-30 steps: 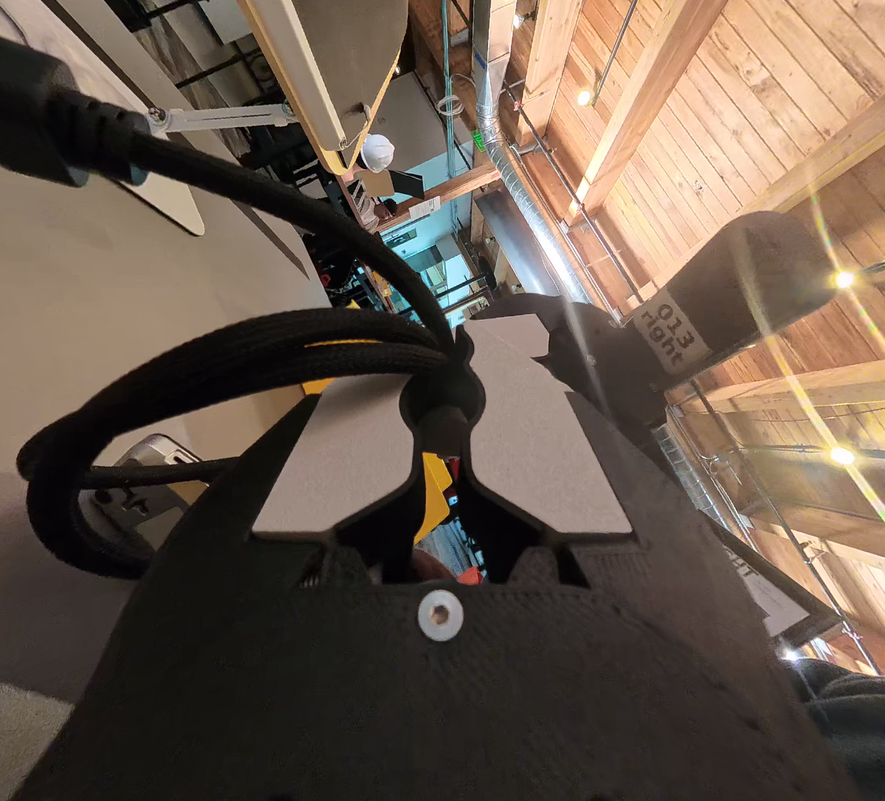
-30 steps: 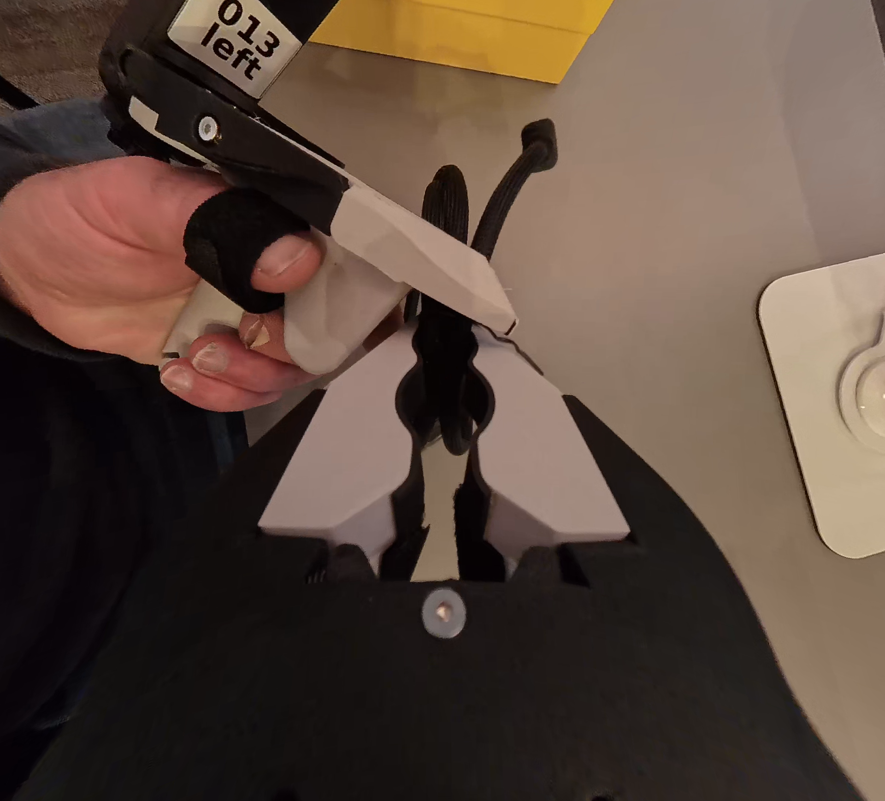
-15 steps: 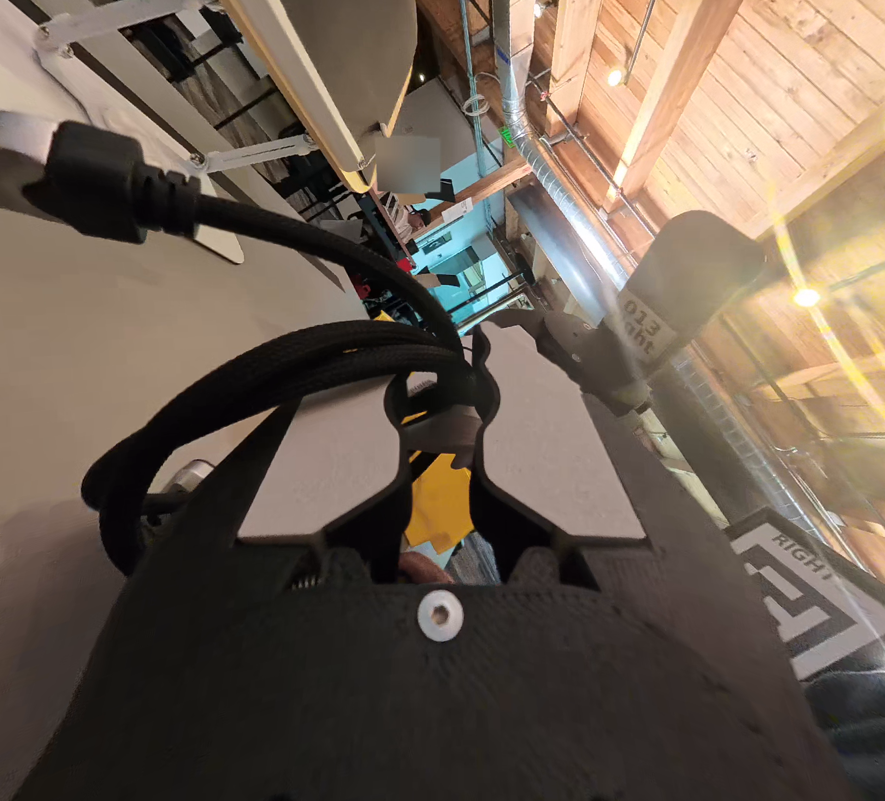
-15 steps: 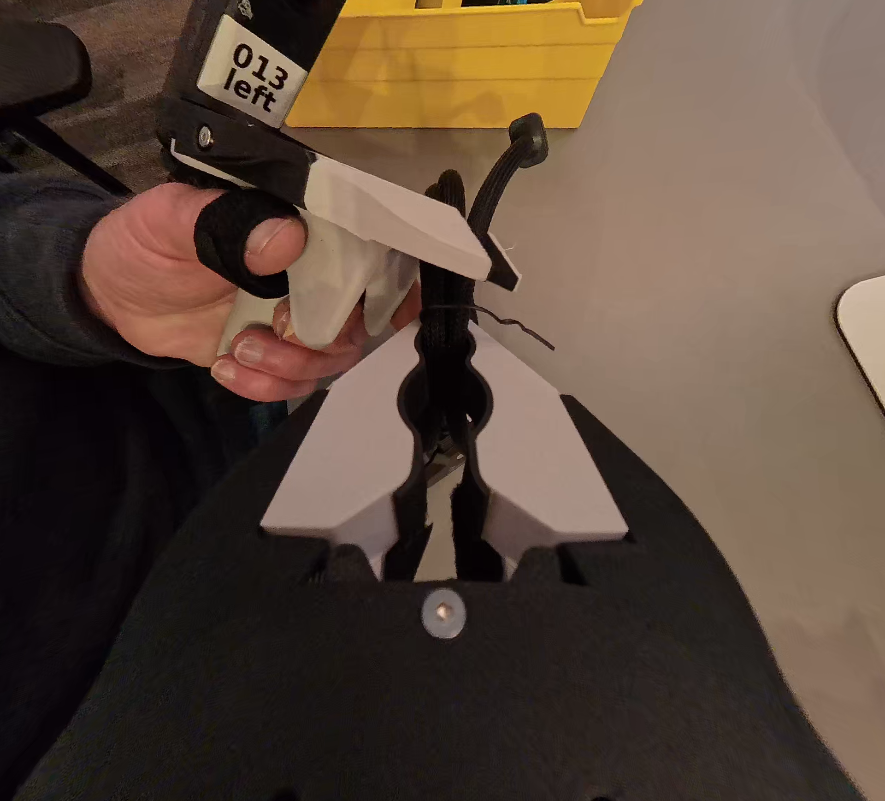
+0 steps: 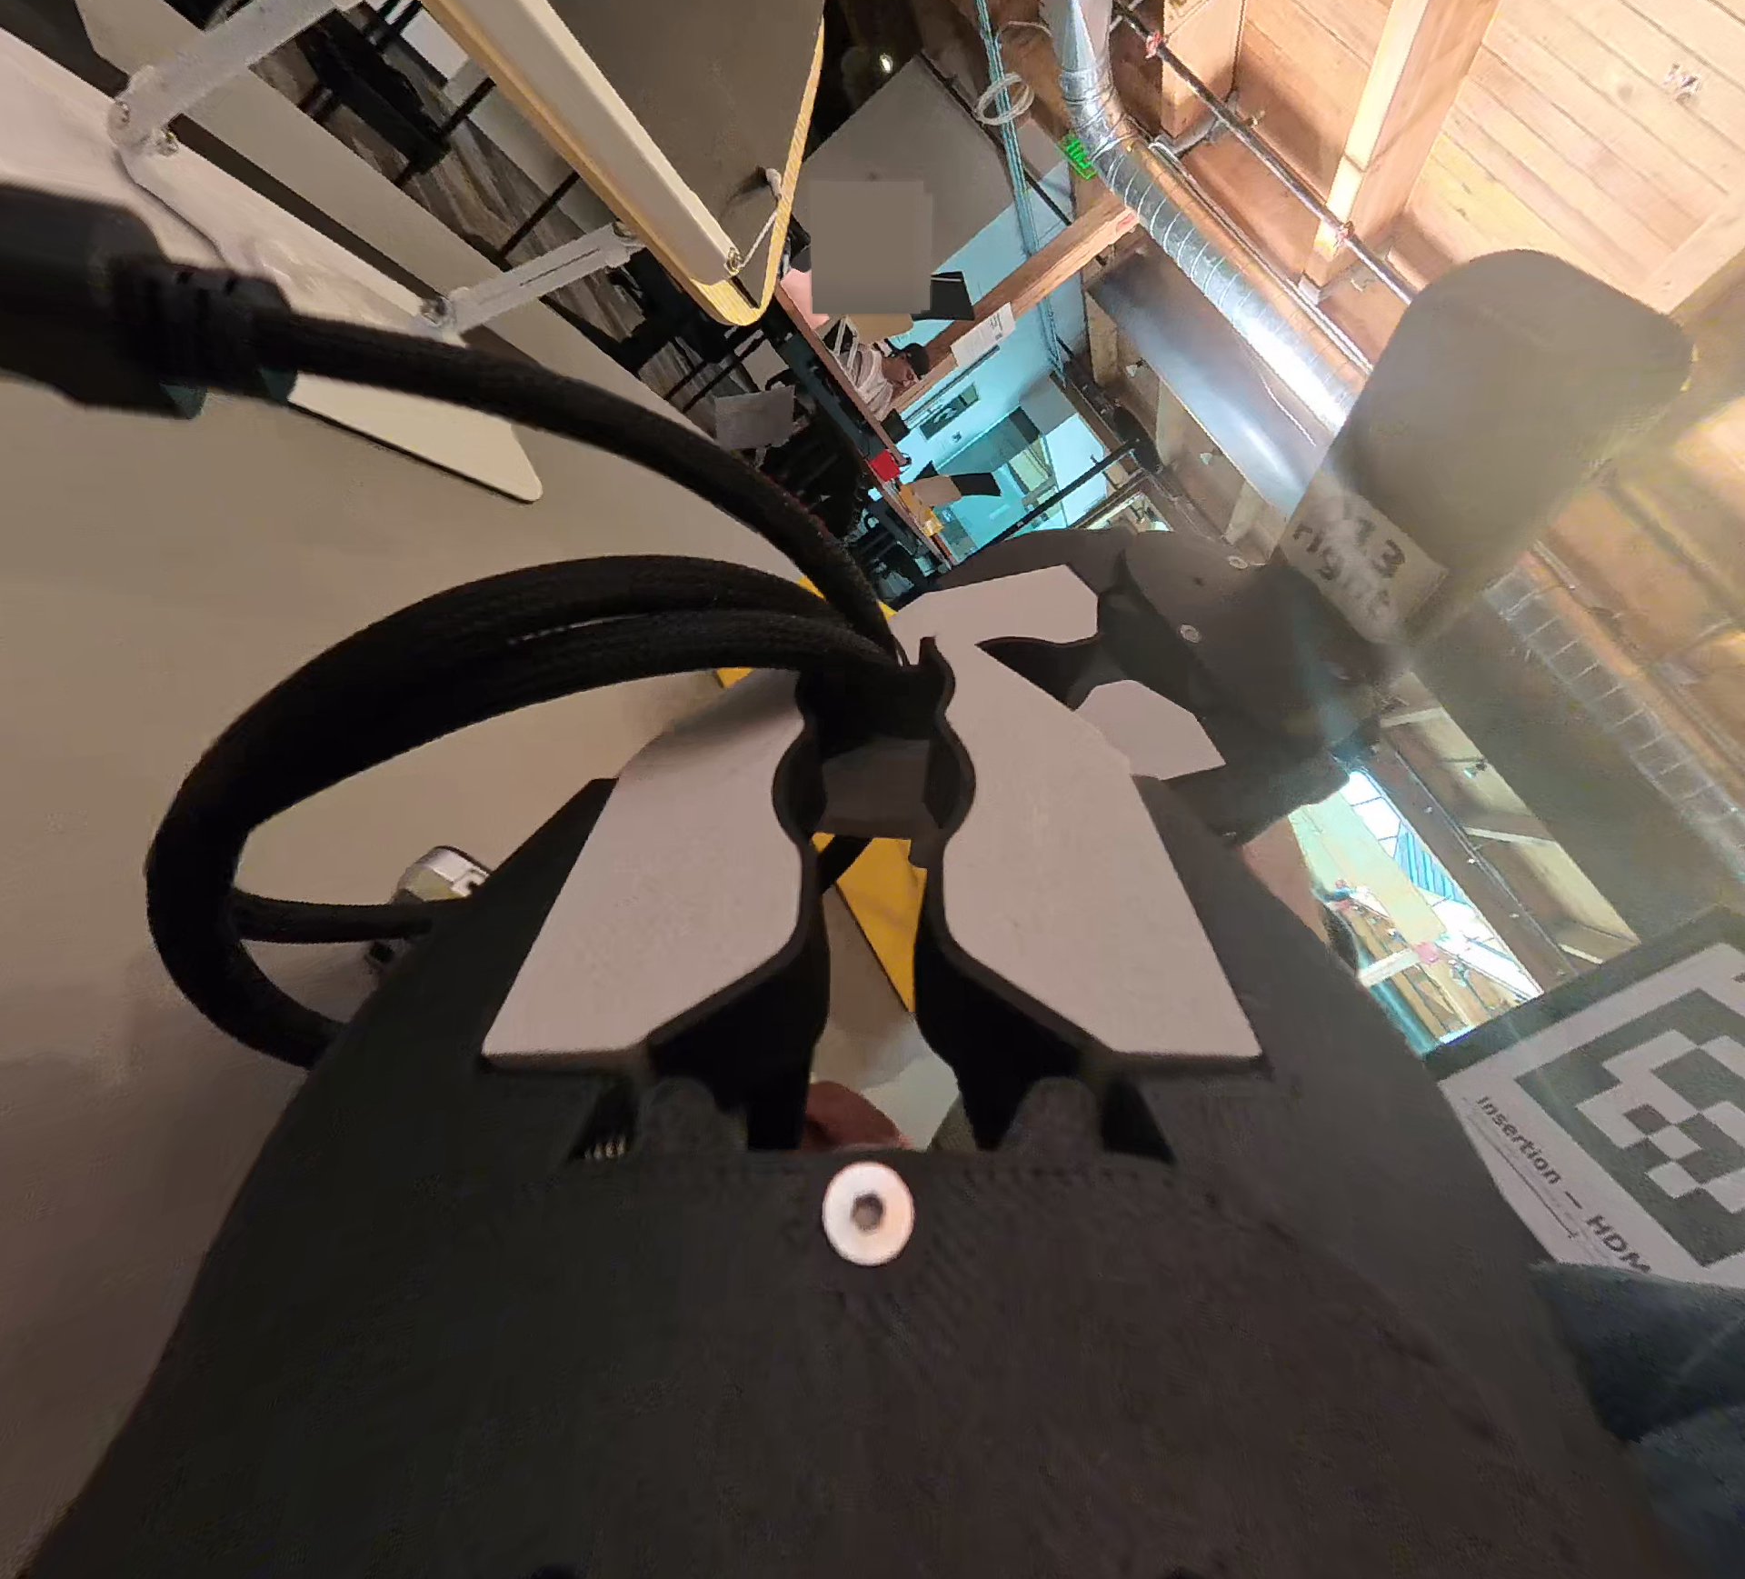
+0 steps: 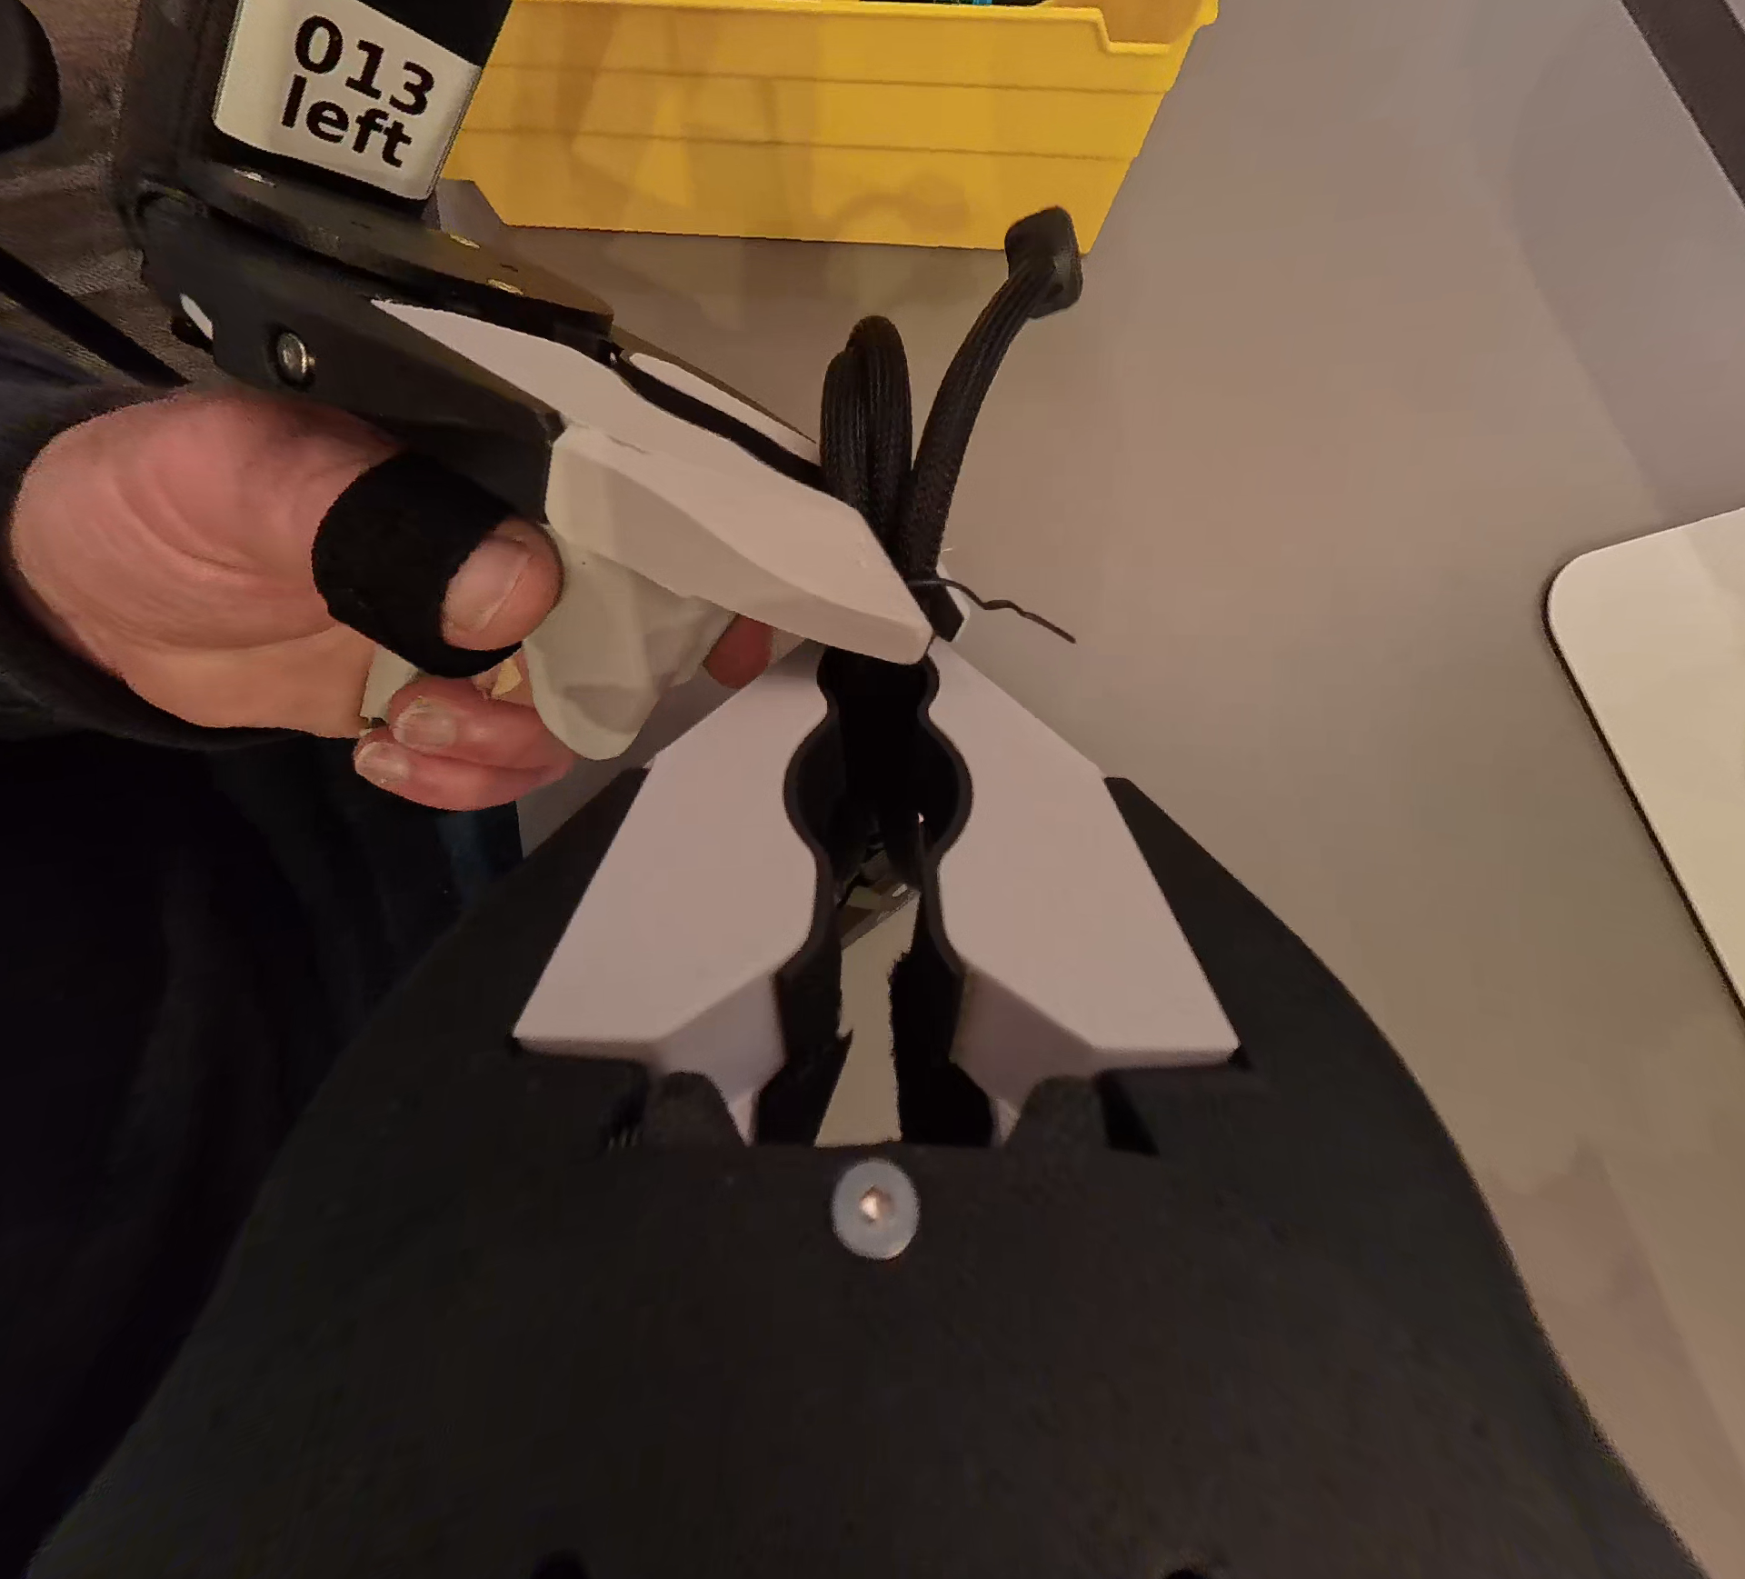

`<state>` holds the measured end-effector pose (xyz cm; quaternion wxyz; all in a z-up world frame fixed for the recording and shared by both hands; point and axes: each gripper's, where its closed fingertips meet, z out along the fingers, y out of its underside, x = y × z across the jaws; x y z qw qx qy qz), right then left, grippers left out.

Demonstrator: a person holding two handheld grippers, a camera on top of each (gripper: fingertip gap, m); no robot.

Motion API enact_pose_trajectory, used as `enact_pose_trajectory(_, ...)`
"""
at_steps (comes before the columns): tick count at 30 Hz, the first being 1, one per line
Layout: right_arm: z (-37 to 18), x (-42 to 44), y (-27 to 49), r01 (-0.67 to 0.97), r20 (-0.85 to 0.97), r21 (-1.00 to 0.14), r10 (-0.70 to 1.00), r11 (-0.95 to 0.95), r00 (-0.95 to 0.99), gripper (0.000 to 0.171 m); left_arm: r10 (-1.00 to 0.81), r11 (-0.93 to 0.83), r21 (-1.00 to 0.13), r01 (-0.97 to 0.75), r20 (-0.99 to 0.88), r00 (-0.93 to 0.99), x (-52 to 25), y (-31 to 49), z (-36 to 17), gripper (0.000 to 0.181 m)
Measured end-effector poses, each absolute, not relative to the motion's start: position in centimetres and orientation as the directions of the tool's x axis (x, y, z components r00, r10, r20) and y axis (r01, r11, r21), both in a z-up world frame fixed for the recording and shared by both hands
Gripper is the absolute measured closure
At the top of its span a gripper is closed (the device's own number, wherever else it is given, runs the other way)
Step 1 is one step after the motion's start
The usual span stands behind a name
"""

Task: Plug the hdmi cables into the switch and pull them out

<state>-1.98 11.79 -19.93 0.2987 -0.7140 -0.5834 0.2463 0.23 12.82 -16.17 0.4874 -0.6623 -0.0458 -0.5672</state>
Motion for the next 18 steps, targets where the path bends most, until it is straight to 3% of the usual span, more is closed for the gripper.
enact_pose_trajectory(10,-19.9,-2.0,12.0,0.699,0.087,-0.71,0.976,-0.079,0.2,0.163,-0.511,-0.542,-0.575,0.613,0.804,0.303,0.1,12.7,-16.0,0.169)
enact_pose_trajectory(18,-19.0,-1.3,11.5,0.699,0.189,-0.714,0.97,0.03,0.152,0.144,-0.528,-0.565,-0.528,0.634,0.822,0.214,-1.0,12.8,-15.6,0.169)
